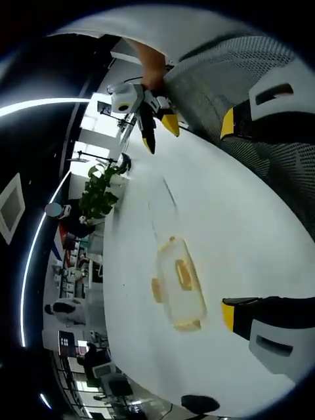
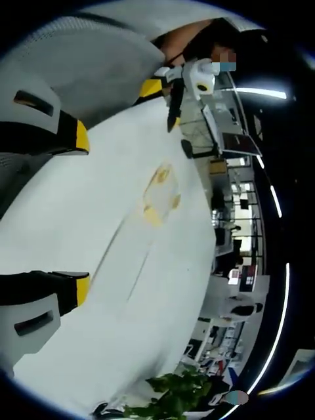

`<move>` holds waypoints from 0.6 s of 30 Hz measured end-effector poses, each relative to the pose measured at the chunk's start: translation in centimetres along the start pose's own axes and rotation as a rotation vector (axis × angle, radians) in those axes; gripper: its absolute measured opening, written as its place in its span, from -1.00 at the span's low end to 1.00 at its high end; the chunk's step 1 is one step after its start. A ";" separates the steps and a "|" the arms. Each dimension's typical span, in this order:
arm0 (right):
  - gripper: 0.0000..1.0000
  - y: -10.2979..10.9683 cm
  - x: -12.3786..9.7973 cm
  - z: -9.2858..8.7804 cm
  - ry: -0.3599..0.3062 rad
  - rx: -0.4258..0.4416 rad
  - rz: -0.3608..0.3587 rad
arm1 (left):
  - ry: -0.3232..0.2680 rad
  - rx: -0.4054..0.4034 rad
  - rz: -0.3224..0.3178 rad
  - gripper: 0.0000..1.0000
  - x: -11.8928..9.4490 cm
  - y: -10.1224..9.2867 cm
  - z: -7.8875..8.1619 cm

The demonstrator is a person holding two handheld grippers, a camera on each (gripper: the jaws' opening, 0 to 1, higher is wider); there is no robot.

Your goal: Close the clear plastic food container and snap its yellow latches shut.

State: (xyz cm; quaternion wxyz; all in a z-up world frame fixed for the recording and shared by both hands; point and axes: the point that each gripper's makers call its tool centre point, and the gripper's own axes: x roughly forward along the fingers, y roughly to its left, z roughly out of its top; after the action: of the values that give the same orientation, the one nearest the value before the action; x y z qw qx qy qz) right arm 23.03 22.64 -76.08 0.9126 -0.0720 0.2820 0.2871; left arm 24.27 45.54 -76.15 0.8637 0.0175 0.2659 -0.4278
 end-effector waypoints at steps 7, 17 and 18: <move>0.43 -0.4 -0.2 0.1 -0.010 0.001 -0.016 | -0.004 0.013 -0.010 0.98 0.1 -0.2 0.0; 0.40 -0.4 -0.1 0.2 -0.009 -0.006 -0.018 | -0.019 0.018 -0.011 0.97 0.0 -0.2 0.4; 0.40 -0.4 -0.1 0.2 -0.009 -0.006 -0.020 | -0.017 0.018 -0.014 0.96 0.0 -0.3 0.4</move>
State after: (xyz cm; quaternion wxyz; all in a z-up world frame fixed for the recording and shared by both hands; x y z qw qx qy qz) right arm 23.26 22.35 -75.82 0.9164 -0.0762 0.2763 0.2794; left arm 24.25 45.25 -75.76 0.8629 0.0198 0.2547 -0.4361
